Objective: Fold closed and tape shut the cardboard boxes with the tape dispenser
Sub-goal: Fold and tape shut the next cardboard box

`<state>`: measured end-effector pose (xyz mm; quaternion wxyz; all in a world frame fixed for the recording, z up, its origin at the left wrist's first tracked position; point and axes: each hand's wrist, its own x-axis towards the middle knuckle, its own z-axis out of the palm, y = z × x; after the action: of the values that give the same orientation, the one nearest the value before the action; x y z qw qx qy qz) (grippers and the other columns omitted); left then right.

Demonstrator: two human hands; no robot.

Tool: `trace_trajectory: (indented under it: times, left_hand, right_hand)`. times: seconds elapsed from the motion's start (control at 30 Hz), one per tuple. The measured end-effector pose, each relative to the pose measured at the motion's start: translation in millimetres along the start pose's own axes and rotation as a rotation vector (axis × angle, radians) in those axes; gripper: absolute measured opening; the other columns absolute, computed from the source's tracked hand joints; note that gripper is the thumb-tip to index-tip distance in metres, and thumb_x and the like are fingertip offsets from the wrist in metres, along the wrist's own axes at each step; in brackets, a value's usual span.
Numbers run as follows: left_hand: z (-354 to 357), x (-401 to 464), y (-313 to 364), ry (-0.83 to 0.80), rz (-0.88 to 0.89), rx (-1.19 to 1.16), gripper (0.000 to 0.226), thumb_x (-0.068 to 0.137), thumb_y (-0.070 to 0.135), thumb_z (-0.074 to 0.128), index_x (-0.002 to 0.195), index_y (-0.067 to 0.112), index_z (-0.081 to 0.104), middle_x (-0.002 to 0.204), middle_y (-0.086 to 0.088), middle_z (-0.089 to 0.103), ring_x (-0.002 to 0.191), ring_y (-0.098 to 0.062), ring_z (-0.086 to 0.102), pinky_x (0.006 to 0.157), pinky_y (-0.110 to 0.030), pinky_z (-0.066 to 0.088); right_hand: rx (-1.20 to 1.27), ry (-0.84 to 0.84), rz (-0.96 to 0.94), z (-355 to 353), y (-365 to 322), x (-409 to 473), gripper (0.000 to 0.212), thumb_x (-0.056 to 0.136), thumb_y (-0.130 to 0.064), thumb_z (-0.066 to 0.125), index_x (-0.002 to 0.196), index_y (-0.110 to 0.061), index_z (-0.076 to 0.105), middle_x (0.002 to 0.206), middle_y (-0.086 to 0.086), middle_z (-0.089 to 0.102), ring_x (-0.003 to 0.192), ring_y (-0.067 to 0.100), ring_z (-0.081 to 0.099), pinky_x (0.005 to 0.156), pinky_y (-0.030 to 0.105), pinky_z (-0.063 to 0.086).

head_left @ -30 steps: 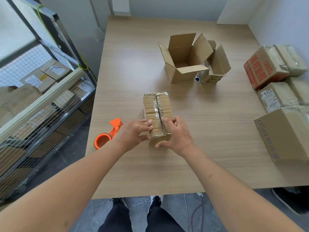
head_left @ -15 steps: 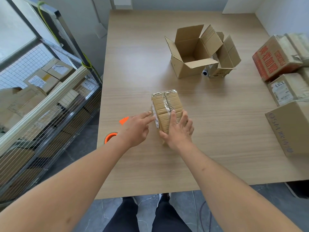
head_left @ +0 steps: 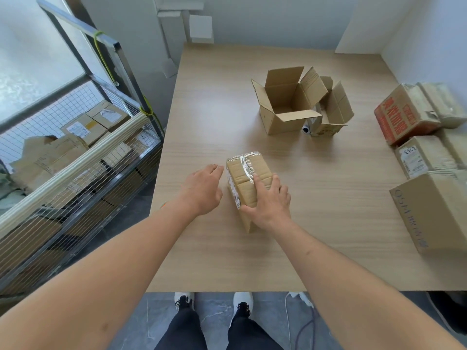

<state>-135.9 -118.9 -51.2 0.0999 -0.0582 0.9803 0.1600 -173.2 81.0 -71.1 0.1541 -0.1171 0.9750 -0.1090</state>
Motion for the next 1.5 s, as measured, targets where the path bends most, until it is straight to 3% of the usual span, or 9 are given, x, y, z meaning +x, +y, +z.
trace_trajectory:
  times: [0.27, 0.47, 0.83, 0.97, 1.17, 1.5]
  left_hand:
    - [-49, -26, 20, 0.005, 0.059, 0.079, 0.070, 0.098, 0.035, 0.055, 0.159, 0.016, 0.027, 0.162, -0.008, 0.031, 0.146, -0.030, 0.035, 0.119, -0.043, 0.029]
    - [-80, -47, 33, 0.012, 0.204, 0.150, 0.068, 0.100, 0.040, 0.053, 0.160, 0.020, 0.027, 0.166, -0.010, 0.023, 0.153, -0.028, 0.021, 0.124, -0.046, 0.019]
    - [-110, -68, 99, 0.089, 0.479, 0.235, 0.061, 0.096, 0.036, 0.060, 0.151, 0.018, 0.041, 0.154, -0.011, 0.043, 0.141, -0.034, 0.041, 0.115, -0.045, 0.034]
    - [-110, -65, 145, 0.105, 0.545, 0.238, 0.060, 0.095, 0.036, 0.061, 0.150, 0.020, 0.043, 0.148, -0.010, 0.047, 0.138, -0.033, 0.043, 0.113, -0.046, 0.036]
    - [-87, -49, 221, 0.096, 0.571, 0.248, 0.061, 0.096, 0.034, 0.061, 0.152, 0.019, 0.041, 0.157, -0.011, 0.040, 0.146, -0.034, 0.036, 0.118, -0.051, 0.030]
    - [-29, -25, 344, 0.078, 0.463, 0.205, 0.051, 0.095, 0.034, 0.061, 0.140, 0.014, 0.052, 0.141, -0.012, 0.050, 0.128, -0.034, 0.050, 0.105, -0.048, 0.043]
  right_hand:
    - [-0.075, 0.113, 0.017, -52, -8, -39, 0.100, 0.072, -0.076, 0.058, 0.157, -0.040, 0.020, 0.157, 0.018, 0.023, 0.120, 0.038, 0.042, 0.107, 0.045, 0.035]
    - [-0.080, 0.199, 0.138, -74, -19, -86, 0.095, 0.072, -0.078, 0.058, 0.153, -0.051, 0.016, 0.153, 0.017, 0.028, 0.119, 0.038, 0.043, 0.105, 0.047, 0.037]
    - [-0.058, 0.307, 0.282, -115, 7, -159, 0.093, 0.075, -0.079, 0.057, 0.154, -0.044, 0.023, 0.153, 0.016, 0.028, 0.124, 0.037, 0.040, 0.106, 0.048, 0.037]
    - [-0.058, 0.326, 0.333, -131, 39, -173, 0.093, 0.075, -0.079, 0.059, 0.154, -0.044, 0.024, 0.153, 0.015, 0.028, 0.125, 0.037, 0.040, 0.107, 0.048, 0.037]
    - [-0.034, 0.341, 0.369, -153, 113, -180, 0.091, 0.074, -0.079, 0.058, 0.153, -0.046, 0.025, 0.156, 0.015, 0.025, 0.129, 0.038, 0.038, 0.109, 0.050, 0.035]
    - [0.024, 0.242, 0.346, -176, 266, -167, 0.092, 0.075, -0.079, 0.058, 0.154, -0.046, 0.024, 0.164, 0.016, 0.018, 0.140, 0.042, 0.030, 0.113, 0.053, 0.029]
